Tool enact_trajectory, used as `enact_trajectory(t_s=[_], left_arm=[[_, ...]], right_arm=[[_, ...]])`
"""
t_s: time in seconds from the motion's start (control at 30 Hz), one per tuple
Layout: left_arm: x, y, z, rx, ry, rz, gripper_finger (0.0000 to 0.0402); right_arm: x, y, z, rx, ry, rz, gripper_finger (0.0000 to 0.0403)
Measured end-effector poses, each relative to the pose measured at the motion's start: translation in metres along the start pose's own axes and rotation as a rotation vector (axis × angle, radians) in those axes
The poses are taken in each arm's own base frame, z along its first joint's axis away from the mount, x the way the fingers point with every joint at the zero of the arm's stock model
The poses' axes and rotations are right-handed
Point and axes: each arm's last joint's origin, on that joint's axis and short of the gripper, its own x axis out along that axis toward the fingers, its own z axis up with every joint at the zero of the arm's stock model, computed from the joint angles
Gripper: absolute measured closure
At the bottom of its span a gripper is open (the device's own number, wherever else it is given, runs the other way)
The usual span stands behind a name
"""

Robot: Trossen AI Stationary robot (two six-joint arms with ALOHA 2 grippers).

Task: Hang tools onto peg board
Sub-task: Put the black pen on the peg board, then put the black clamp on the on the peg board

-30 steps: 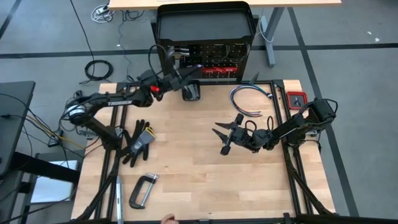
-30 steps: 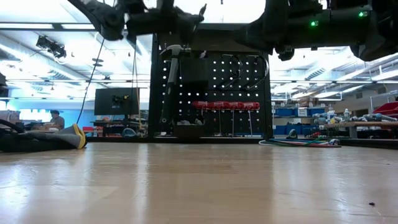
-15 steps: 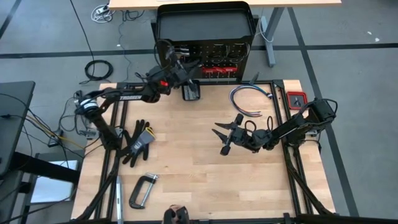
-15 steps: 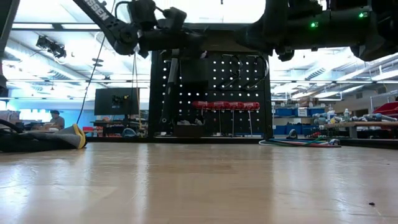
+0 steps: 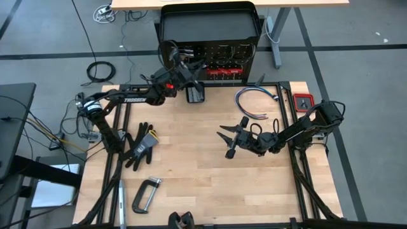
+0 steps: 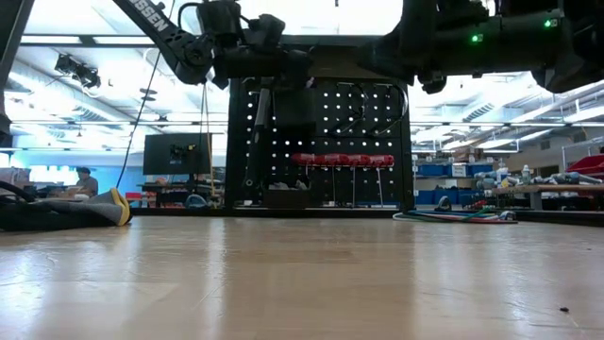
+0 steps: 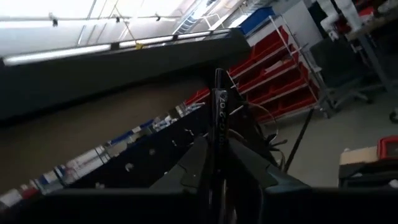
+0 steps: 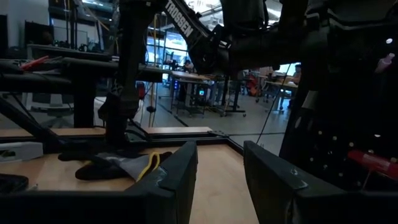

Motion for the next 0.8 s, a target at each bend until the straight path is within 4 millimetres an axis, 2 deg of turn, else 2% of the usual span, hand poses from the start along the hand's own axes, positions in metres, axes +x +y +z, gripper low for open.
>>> enact_trajectory(t_s=[0.43,0.63,0.8], left_arm=[[-0.002,-0.01,0.006,-0.028,0.037,-0.03,0.0334],[-0.003,-0.009,0.005,-0.021,0.09,-0.018,0.0308],[-0.005,-0.003,0.016,-0.021,0.075,0.014,0.0281]], right_arm=[[0.0,0.0,0.0,0.001,0.0,-0.001,0.0263],[0.0,0.0,0.0,0.001,0.0,-0.001,0.0263],[0.0,0.0,0.0,0.001,-0.001,-0.002,0.0263]])
